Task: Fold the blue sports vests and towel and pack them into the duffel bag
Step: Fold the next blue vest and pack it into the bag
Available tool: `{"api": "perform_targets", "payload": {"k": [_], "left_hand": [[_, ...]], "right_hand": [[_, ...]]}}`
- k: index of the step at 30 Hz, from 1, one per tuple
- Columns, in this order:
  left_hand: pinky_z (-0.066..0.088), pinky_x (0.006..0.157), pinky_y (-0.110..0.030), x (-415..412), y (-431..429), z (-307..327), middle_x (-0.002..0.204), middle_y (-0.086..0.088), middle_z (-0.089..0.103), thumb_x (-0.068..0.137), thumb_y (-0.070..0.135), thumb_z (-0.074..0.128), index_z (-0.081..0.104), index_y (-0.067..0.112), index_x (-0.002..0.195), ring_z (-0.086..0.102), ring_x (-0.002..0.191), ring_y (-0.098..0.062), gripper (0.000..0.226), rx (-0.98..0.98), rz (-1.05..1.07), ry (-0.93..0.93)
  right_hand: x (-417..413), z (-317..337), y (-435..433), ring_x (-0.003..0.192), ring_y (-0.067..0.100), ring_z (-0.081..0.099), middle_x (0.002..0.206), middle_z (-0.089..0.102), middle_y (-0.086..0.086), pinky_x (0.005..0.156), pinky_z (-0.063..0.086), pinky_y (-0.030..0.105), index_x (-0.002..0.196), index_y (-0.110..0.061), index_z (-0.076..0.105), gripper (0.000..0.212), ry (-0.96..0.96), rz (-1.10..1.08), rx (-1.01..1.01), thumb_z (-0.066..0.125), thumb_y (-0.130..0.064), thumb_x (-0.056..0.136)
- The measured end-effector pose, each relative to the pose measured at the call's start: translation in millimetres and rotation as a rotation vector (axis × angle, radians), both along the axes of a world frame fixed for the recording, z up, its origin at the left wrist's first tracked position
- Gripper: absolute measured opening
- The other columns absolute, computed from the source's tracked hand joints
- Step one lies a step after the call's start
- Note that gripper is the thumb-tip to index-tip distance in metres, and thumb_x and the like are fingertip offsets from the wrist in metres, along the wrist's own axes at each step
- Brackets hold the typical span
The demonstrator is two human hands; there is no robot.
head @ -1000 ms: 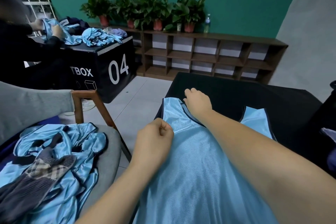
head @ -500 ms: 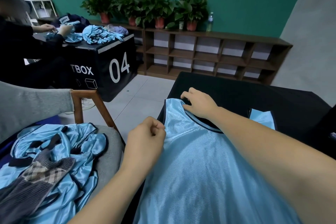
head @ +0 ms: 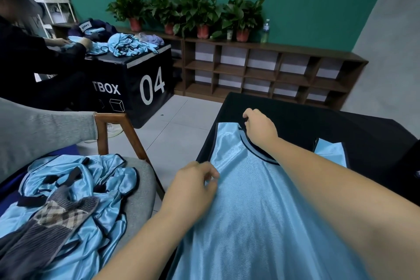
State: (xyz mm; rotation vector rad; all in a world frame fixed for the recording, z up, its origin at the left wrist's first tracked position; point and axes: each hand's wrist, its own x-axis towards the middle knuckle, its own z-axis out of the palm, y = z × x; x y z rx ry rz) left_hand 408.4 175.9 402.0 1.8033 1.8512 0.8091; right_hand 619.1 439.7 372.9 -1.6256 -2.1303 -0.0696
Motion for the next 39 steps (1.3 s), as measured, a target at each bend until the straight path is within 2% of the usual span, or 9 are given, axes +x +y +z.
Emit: {"api": "perform_targets", "payload": {"k": [3, 7, 10, 14, 18, 23, 27, 35, 39], "left_hand": [[0.053, 0.084, -0.030, 2, -1, -7, 0.110, 0.013, 0.055, 0.101, 0.032, 0.060, 0.074, 0.037, 0.106, 0.061, 0.091, -0.008, 0.016, -0.093, -0.099, 0.133], [0.051, 0.099, -0.038, 3, 0, -12, 0.118, 0.011, 0.053, 0.103, 0.037, 0.058, 0.073, 0.037, 0.116, 0.059, 0.112, -0.015, 0.020, -0.139, -0.132, 0.211], [0.052, 0.099, -0.040, 5, 0, -13, 0.119, 0.010, 0.053, 0.104, 0.038, 0.057, 0.072, 0.037, 0.117, 0.058, 0.113, -0.015, 0.020, -0.143, -0.131, 0.238], [0.053, 0.099, -0.041, 4, 3, -15, 0.120, 0.011, 0.053, 0.104, 0.038, 0.057, 0.072, 0.037, 0.114, 0.059, 0.112, -0.016, 0.018, -0.152, -0.121, 0.221], [0.054, 0.098, -0.040, 2, 5, -15, 0.118, 0.010, 0.054, 0.103, 0.039, 0.057, 0.073, 0.038, 0.113, 0.059, 0.111, -0.016, 0.018, -0.152, -0.124, 0.213], [0.051, 0.100, -0.041, 2, 2, -14, 0.120, 0.009, 0.054, 0.103, 0.041, 0.059, 0.070, 0.037, 0.119, 0.057, 0.116, -0.017, 0.020, -0.121, -0.144, 0.255], [0.050, 0.099, -0.041, -1, -6, -10, 0.118, 0.010, 0.055, 0.099, 0.041, 0.065, 0.070, 0.037, 0.118, 0.056, 0.115, -0.018, 0.020, -0.093, -0.173, 0.263], [0.049, 0.084, -0.029, 14, -42, 7, 0.112, 0.014, 0.057, 0.095, 0.034, 0.075, 0.071, 0.035, 0.118, 0.058, 0.106, -0.011, 0.023, 0.002, -0.290, 0.208], [0.052, 0.091, -0.032, 32, -74, 16, 0.111, 0.018, 0.060, 0.093, 0.037, 0.078, 0.070, 0.040, 0.118, 0.060, 0.106, -0.009, 0.027, 0.029, -0.400, 0.243]], "right_hand": [[-3, 5, -4, 0.078, 0.021, 0.062, 0.091, 0.061, -0.004, 0.068, 0.057, 0.042, 0.094, -0.023, 0.055, 0.008, 0.073, -0.054, -0.056, 0.058, -0.022, 0.102], [-15, 9, -11, 0.069, 0.019, 0.061, 0.075, 0.063, -0.003, 0.064, 0.050, 0.038, 0.078, -0.016, 0.055, 0.037, 0.203, -0.056, -0.303, 0.062, -0.048, 0.095], [-19, 8, -11, 0.073, 0.027, 0.067, 0.077, 0.068, 0.008, 0.062, 0.047, 0.037, 0.074, -0.016, 0.054, 0.027, 0.127, -0.059, -0.345, 0.067, -0.033, 0.090], [-16, 12, -14, 0.088, 0.031, 0.065, 0.094, 0.062, 0.009, 0.062, 0.048, 0.037, 0.094, -0.014, 0.054, 0.005, 0.030, -0.201, -0.276, 0.059, -0.013, 0.094], [-8, 12, -22, 0.110, 0.033, 0.060, 0.123, 0.057, 0.012, 0.090, 0.054, 0.045, 0.123, -0.013, 0.051, 0.030, -0.087, -0.222, -0.149, 0.067, -0.018, 0.098], [9, 37, -45, 0.105, 0.033, 0.058, 0.121, 0.055, 0.010, 0.086, 0.053, 0.045, 0.119, -0.014, 0.053, 0.019, -0.123, -0.111, -0.154, 0.058, -0.017, 0.100], [32, 66, -85, 0.102, 0.029, 0.059, 0.119, 0.053, 0.005, 0.089, 0.055, 0.046, 0.122, -0.018, 0.056, 0.025, -0.235, -0.005, -0.255, 0.061, -0.026, 0.100], [77, 102, -216, 0.101, 0.021, 0.059, 0.114, 0.056, -0.001, 0.087, 0.052, 0.039, 0.121, -0.022, 0.060, 0.025, -0.288, 0.148, -0.319, 0.064, -0.030, 0.098], [98, 104, -289, 0.100, 0.015, 0.058, 0.117, 0.057, -0.007, 0.088, 0.053, 0.038, 0.124, -0.028, 0.060, 0.026, -0.248, 0.184, -0.379, 0.065, -0.035, 0.100]]}}
